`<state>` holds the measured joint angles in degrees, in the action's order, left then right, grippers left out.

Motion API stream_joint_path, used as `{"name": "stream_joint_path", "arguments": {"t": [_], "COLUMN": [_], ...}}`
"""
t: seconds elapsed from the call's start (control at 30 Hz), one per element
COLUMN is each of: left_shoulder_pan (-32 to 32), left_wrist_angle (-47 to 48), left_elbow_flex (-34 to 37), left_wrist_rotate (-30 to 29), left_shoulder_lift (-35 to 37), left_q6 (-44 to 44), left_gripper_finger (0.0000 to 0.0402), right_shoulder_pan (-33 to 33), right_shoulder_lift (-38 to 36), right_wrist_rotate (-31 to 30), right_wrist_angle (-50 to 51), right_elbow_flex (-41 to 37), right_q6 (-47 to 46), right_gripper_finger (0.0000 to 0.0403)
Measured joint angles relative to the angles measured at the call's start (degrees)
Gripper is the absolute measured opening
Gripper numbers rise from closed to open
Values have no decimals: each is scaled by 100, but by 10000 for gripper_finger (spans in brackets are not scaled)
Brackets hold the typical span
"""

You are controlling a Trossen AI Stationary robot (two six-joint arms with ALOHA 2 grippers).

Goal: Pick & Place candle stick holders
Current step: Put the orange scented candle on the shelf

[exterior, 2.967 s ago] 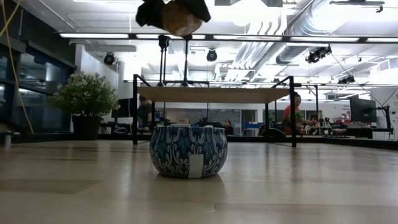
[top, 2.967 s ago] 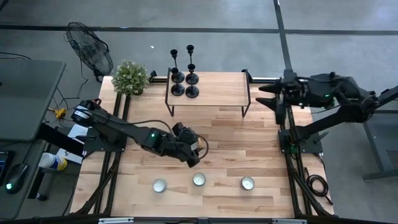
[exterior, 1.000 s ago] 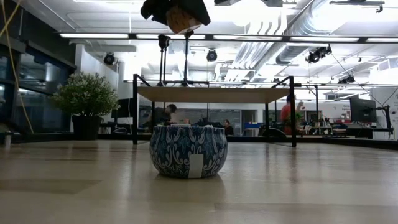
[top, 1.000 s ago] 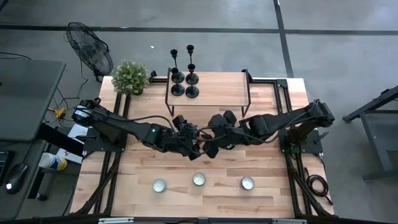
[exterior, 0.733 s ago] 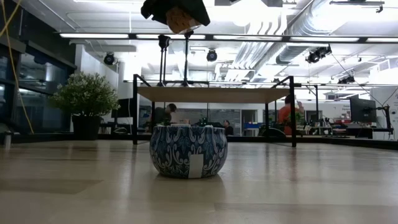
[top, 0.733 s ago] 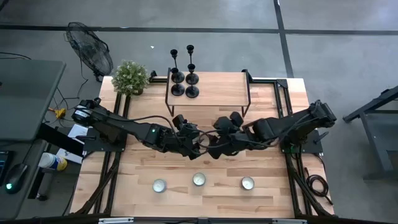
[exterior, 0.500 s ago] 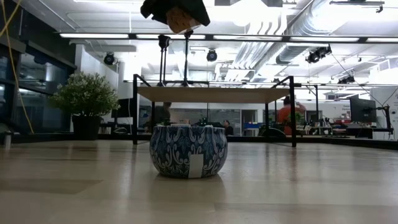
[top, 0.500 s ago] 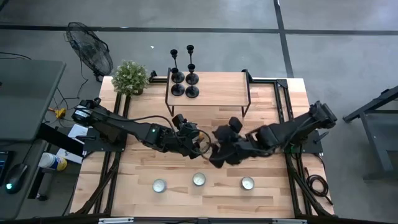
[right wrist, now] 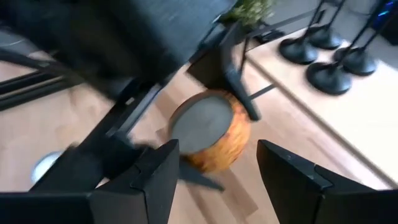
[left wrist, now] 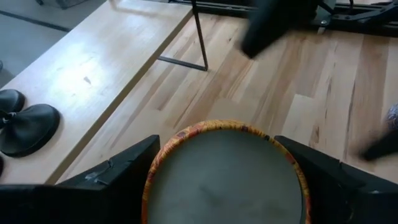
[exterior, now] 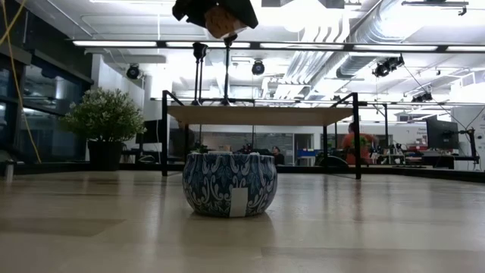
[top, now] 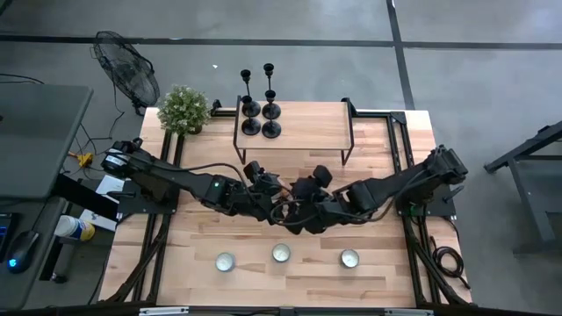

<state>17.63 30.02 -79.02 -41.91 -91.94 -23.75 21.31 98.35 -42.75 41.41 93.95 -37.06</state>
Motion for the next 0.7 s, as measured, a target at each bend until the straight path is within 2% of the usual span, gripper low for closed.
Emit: {"name": "stream_joint_path", "arguments": {"t": [0.5, 0.7], "left_shoulder_pan": [0, 0], "left_wrist_angle": [-32, -32], "left_elbow_flex": [0, 0], "left_wrist_rotate": [-116, -122], "left_shoulder_lift": [0, 0], "left_q6": [145, 144], "left_gripper_finger": [303, 303], "right_shoulder_pan": [-307, -386], "right_shoulder_lift": [122, 122], "right_wrist_rotate": [266, 354], "right_wrist_angle": [-33, 17], "right_elbow_flex": [0, 0], "right_q6": [2, 4], "right_gripper_finger": [208, 185]}}
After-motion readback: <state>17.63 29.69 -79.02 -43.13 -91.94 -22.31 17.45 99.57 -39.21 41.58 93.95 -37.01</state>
